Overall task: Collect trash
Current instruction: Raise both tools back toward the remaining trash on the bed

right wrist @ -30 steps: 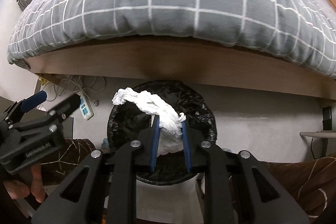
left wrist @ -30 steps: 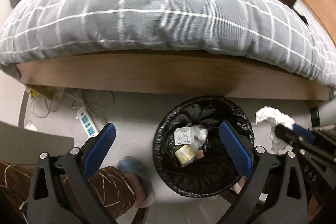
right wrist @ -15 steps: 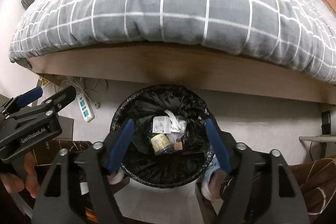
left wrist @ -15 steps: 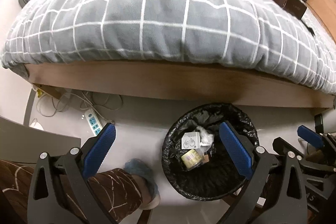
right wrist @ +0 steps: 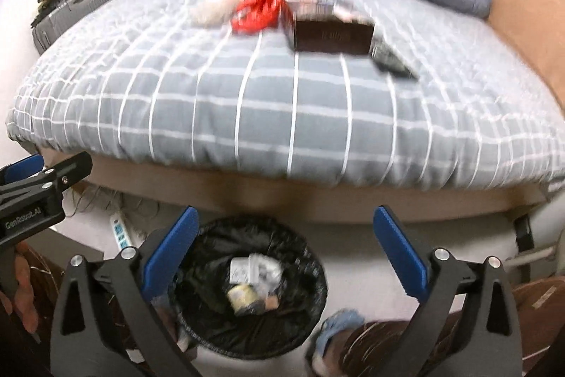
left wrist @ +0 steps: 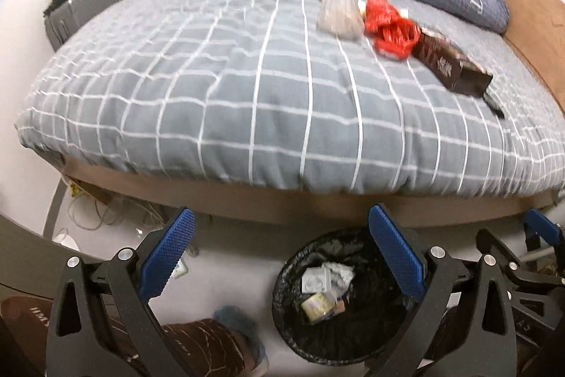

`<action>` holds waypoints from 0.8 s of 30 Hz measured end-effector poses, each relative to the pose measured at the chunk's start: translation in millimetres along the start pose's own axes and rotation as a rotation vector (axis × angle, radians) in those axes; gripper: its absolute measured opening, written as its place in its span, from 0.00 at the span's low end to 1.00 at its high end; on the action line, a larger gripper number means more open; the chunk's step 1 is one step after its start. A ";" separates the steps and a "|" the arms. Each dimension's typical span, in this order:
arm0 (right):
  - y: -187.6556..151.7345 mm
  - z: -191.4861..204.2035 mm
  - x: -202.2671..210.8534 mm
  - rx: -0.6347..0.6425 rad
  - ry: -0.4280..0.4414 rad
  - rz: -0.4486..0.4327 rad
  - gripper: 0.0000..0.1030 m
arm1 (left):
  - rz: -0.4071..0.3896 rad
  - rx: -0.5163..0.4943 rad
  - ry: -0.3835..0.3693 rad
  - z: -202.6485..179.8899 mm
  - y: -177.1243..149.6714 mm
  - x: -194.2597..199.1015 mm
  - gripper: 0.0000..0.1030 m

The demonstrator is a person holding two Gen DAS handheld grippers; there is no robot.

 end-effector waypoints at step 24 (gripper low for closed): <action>103.7 -35.0 10.3 -0.037 -0.034 -0.208 0.93 | -0.075 -0.054 -0.058 -24.0 79.0 4.2 0.94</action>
Point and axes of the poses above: each gripper's, at about its wrist camera, not at the fingertips, and x roughly against the way its jaws point, z to its left, y to its top, the point moved 5 cm from there along -x, roughly the way its jaws point, and after that the axes turned 10 degrees about -x, right-handed, at the moved point
